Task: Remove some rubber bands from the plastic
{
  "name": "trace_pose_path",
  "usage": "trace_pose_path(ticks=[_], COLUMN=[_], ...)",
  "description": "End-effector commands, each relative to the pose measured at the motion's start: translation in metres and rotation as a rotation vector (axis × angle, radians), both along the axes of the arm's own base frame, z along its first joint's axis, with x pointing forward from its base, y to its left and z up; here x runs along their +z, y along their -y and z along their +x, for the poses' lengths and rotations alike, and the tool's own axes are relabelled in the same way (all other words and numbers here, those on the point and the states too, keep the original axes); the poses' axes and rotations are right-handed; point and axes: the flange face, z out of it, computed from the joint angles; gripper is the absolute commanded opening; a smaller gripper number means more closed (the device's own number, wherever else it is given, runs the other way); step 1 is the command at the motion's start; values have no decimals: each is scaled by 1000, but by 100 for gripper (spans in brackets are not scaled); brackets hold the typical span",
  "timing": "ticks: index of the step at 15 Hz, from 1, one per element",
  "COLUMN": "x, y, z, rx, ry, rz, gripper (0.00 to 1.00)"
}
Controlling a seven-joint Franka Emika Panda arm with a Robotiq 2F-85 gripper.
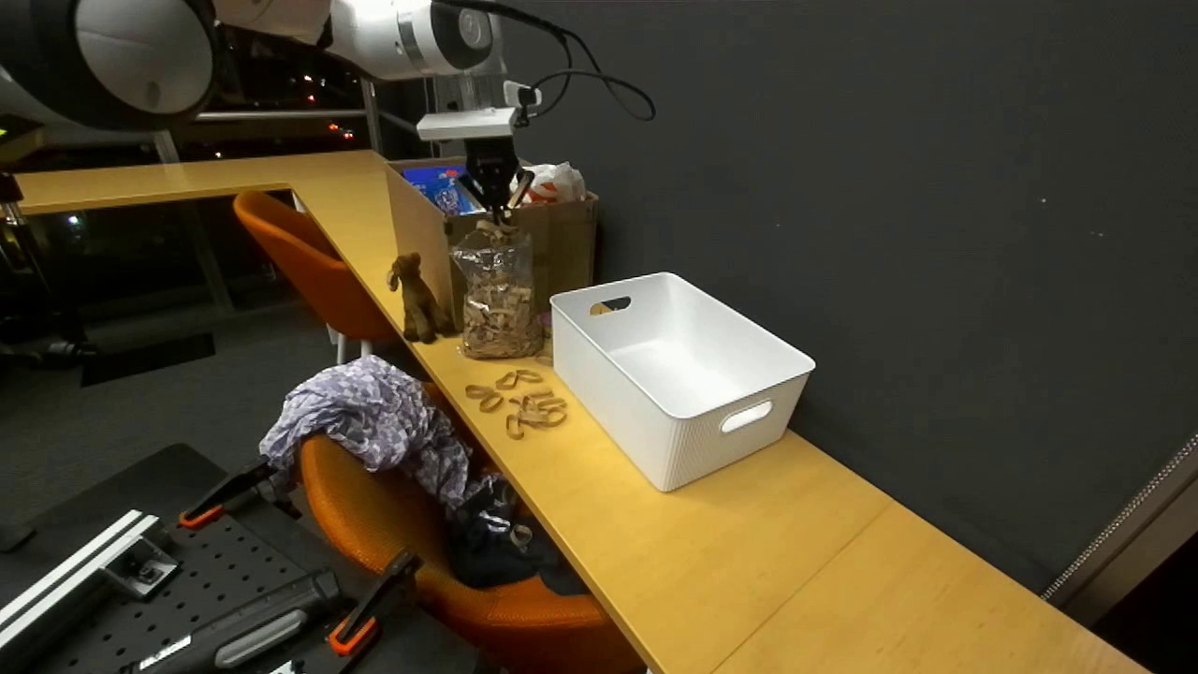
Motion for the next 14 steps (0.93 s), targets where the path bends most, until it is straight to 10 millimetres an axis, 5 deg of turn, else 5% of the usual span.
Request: trace_pose_path(ticks=[1,7,12,13,14], x=[-36,-133,-205,-213,-221], y=[11,42,81,86,92], z=[-24,-51,-99,-107,-114], rx=[-45,-21,-3,-1,1], ry=[-37,16,59,63,69], rz=[-78,-132,-101,-100,-100], gripper=[2,2,2,32,34])
